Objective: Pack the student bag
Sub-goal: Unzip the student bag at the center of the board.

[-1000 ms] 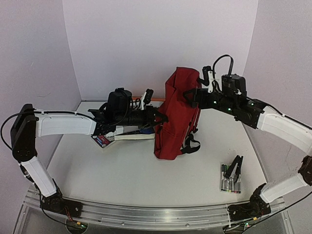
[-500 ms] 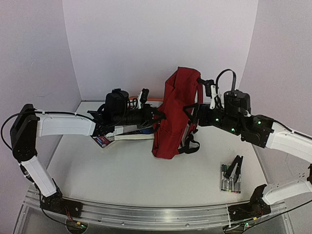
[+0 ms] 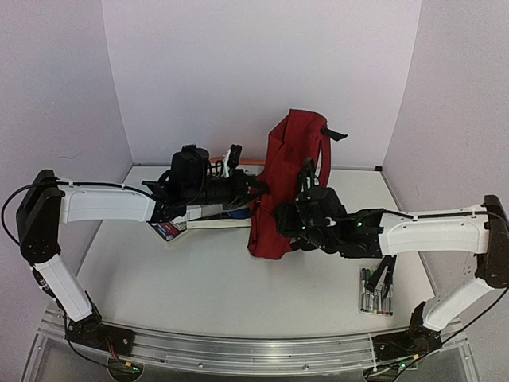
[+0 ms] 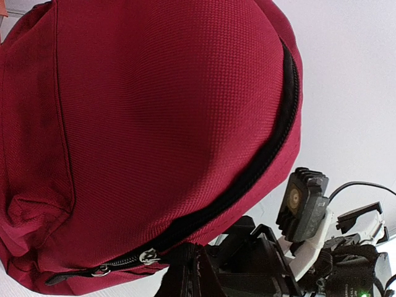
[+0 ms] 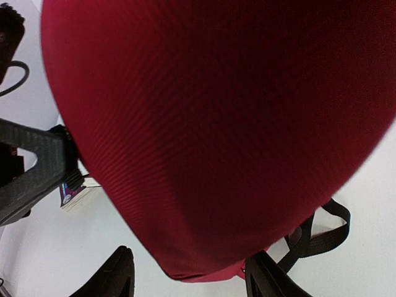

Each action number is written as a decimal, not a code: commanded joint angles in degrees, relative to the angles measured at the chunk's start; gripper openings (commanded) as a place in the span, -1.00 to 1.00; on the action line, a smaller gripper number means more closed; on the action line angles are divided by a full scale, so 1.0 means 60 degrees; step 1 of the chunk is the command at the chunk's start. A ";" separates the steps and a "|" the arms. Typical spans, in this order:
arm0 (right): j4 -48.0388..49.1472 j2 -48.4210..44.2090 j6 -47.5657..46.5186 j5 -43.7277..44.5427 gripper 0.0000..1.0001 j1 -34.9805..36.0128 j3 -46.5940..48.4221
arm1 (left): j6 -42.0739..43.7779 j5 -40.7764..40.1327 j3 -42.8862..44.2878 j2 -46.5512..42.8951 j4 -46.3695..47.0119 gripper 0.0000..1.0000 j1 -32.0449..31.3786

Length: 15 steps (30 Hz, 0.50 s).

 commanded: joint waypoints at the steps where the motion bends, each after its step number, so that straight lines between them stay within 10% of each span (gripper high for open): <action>1: 0.0556 0.0806 0.0092 0.0716 0.11 0.0057 0.0993 | -0.0117 -0.0061 -0.0088 -0.0549 0.0620 -1.00 0.0096; 10: 0.0647 0.1553 -0.0745 0.0655 -0.94 0.0072 0.1391 | 0.0212 0.0475 0.0441 -0.0571 0.0398 -1.00 0.0117; 15: 0.0395 0.1515 -0.1672 0.0444 -1.00 0.0066 0.1317 | 0.0710 0.0803 0.1137 -0.0639 -0.0061 -0.99 0.0167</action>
